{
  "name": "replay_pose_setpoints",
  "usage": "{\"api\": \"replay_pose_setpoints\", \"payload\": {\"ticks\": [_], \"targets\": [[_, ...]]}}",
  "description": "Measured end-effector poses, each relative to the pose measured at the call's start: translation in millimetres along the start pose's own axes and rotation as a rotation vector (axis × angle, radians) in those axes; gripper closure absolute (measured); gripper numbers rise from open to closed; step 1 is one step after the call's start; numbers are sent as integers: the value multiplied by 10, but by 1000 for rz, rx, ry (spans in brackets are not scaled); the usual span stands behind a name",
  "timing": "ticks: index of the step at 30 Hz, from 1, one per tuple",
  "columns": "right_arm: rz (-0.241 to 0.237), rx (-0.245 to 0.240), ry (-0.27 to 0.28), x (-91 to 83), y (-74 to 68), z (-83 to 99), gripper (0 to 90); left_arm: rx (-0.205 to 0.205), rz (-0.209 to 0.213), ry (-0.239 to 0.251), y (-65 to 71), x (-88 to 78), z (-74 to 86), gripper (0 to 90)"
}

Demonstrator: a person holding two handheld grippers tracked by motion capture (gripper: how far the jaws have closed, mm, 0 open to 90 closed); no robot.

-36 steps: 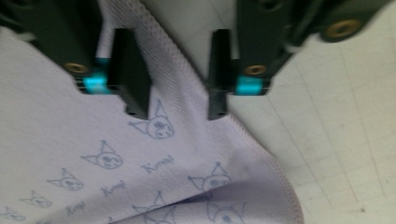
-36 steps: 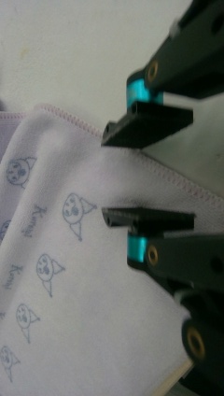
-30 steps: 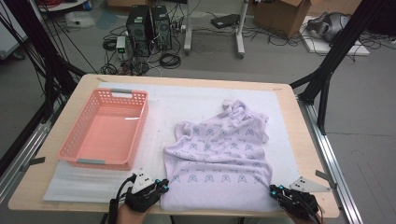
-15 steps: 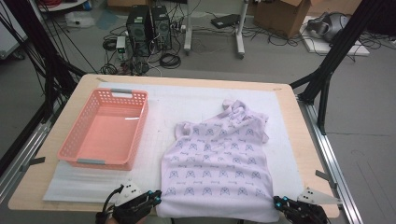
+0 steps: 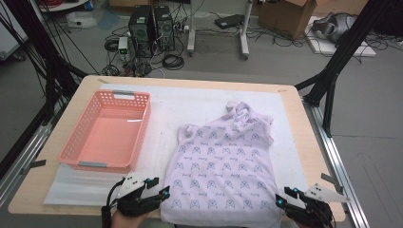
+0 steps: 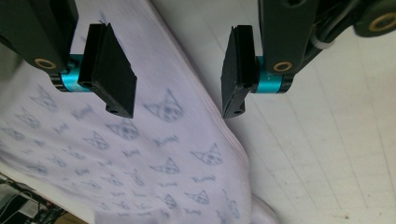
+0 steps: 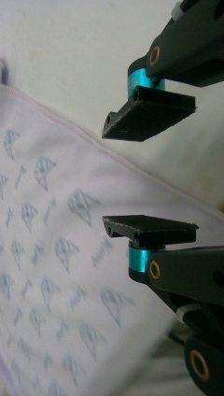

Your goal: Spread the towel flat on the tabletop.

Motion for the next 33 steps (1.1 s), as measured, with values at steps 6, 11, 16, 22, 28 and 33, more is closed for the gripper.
{"api": "replay_pose_setpoints", "payload": {"ticks": [6,11,16,22,28,33], "targets": [[36,13,-36,269,116,-120,502,5,6,-13,-101,162,-128,445],[58,31,-47,391,177,-221,516,-4,28,-28,-192,267,-234,438],[70,15,-67,544,266,-381,533,-21,46,-32,-240,358,-304,436],[40,-6,-111,618,356,-457,600,-1,26,-57,-283,407,-295,438],[81,8,-89,606,342,-416,768,-40,39,-50,-288,481,-352,441],[59,-7,-137,518,345,-395,875,-48,77,-146,-239,599,-341,492]]}}
Point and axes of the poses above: each handheld gripper's, and its own axes: x roughly forward along the jaws, z roughly out of its underside, y roughly to its right, the point moved 3 cm from there along x, roughly forward along the jaws, and after that the axes turned 4 degrees about -y, right-handed, at the moved point
